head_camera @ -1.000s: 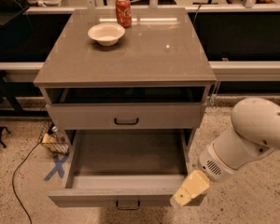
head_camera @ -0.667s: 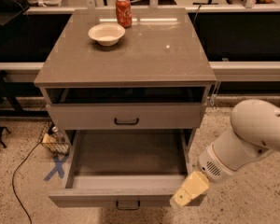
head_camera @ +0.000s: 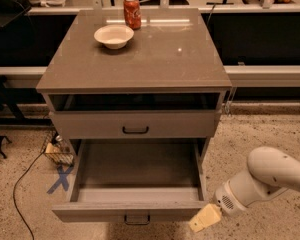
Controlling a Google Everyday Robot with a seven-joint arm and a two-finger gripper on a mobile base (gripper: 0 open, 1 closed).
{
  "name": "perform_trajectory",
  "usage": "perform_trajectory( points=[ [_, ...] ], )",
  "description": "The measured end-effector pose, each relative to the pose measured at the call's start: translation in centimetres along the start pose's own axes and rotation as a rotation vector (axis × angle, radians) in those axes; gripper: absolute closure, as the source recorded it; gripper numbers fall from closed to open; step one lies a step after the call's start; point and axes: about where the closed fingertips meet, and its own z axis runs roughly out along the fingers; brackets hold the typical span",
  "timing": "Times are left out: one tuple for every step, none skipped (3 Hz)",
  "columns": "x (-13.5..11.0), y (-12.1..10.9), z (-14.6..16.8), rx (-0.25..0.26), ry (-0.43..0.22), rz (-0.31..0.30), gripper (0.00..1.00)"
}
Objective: Close middle drawer
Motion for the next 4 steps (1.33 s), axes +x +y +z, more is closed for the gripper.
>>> perform_trajectory(
  points=[
    [2.3,-3.5,5.9,-0.048,-0.002,0.044,0.5],
    [2.9,-5.7,9.0,-0.025,-0.017,0.072,0.73],
    [1.7,-8.1,11.2,0.033,-0.076,0.102,0.96],
    [-1.3,-10.1,12.0,0.083,-0.17,0.119,1.0]
  ],
)
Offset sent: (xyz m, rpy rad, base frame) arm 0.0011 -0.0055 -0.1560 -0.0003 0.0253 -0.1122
